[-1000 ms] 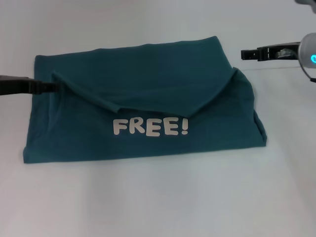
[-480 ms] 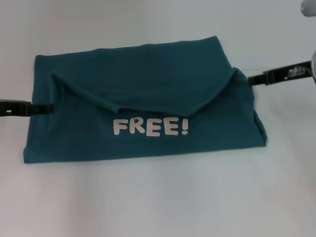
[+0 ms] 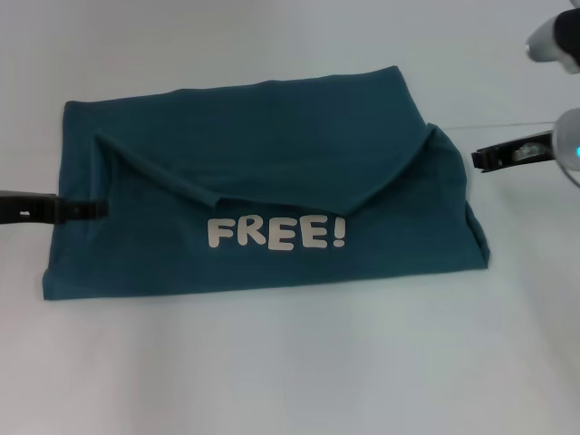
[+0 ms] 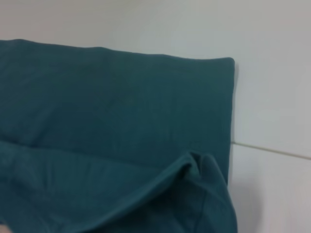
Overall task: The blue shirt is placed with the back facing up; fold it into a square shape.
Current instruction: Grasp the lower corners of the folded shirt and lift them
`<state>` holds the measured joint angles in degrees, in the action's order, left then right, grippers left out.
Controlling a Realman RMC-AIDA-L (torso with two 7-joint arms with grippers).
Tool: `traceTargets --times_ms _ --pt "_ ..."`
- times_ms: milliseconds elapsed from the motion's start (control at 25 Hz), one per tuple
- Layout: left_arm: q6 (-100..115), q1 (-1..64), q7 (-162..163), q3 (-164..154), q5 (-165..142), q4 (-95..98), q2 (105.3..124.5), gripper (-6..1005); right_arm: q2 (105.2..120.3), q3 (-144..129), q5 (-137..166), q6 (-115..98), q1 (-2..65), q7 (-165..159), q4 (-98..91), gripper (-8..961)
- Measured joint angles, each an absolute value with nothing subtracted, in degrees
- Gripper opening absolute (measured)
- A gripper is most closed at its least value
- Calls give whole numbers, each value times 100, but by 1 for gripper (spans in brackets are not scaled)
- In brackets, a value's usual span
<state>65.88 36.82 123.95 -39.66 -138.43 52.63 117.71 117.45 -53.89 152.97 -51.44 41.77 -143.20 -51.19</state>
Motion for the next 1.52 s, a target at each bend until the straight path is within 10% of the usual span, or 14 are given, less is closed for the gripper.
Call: traceTargets --times_ms 320,1120,1520 --pt "6593 3679 12389 -3973 -13840 5261 11807 925 11793 -5399 15344 -4021 4702 -14048 -3963 -1" --pt "6605 3604 12404 -3972 -13878 5265 11965 920 11625 -5411 15536 -2740 4970 -13886 -2978 0" --pt "7658 3540 12742 -3832 -13997 5428 11658 918 11836 -5388 15533 -5390 4105 -14222 -5386 0"
